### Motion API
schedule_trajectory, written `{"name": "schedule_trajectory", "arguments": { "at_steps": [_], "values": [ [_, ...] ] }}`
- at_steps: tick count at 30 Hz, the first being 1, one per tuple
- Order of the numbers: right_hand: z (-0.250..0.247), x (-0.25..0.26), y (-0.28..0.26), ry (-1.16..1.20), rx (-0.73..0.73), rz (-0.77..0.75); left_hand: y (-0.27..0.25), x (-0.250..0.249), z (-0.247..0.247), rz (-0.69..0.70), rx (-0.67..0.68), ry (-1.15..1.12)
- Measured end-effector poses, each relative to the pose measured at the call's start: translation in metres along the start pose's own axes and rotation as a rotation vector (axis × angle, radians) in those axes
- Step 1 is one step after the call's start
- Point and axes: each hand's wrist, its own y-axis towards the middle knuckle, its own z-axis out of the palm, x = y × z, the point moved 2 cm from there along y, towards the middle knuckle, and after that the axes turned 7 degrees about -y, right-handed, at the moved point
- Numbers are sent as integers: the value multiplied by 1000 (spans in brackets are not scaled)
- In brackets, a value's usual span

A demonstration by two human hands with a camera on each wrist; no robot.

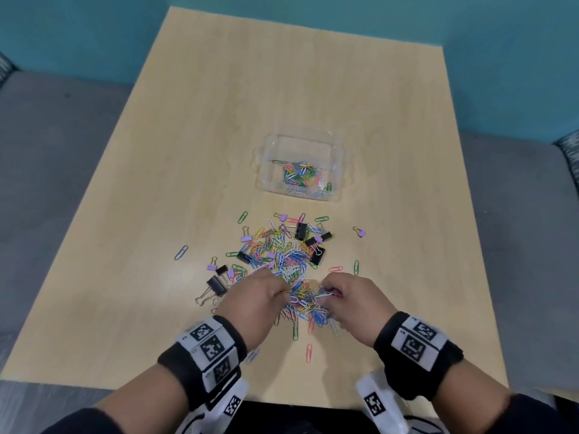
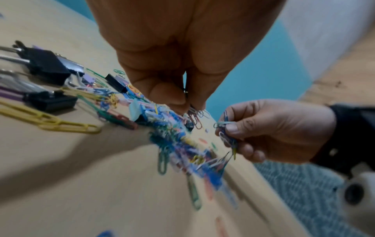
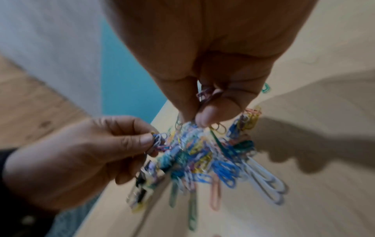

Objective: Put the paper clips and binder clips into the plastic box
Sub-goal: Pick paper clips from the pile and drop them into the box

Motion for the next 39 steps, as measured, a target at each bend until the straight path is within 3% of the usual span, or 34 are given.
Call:
{"name": "schedule_trajectory", "arguments": {
  "at_steps": [2,6,10,14,18,20,23,25,28,31,34,37,39],
  "values": [
    [-10,3,-1,277,70,74,-1,-6,-14,-51,-8,-169],
    [-43,20,12,553,97,25,17,-13,-42,-224,-67,-646],
    [-84,40,56,749,-7,3,69,-20,-82,-181,-229,-749],
    [-120,65,111,618,-175,-9,132,-32,-113,-134,-367,-553],
    [-130,81,145,379,-230,6,170,-43,-117,-59,-274,-244],
    [-132,84,147,123,-188,4,170,-41,-117,-77,-226,-300],
    [-133,77,122,-310,-241,-61,151,-16,-128,-132,-282,-342],
    [-124,63,93,-335,-257,-126,132,15,-135,-135,-302,-63],
    [-94,33,52,-349,-111,-160,102,57,-127,-66,-176,276],
    [-56,2,22,-321,11,-140,81,70,-104,56,-3,329],
    [-29,-10,-1,-229,11,-153,77,72,-78,82,115,402],
    [-14,-7,-15,-181,-29,-170,76,67,-58,102,104,423],
    [-7,-5,-21,-172,-54,-185,67,59,-53,158,19,437]
  ]
}}
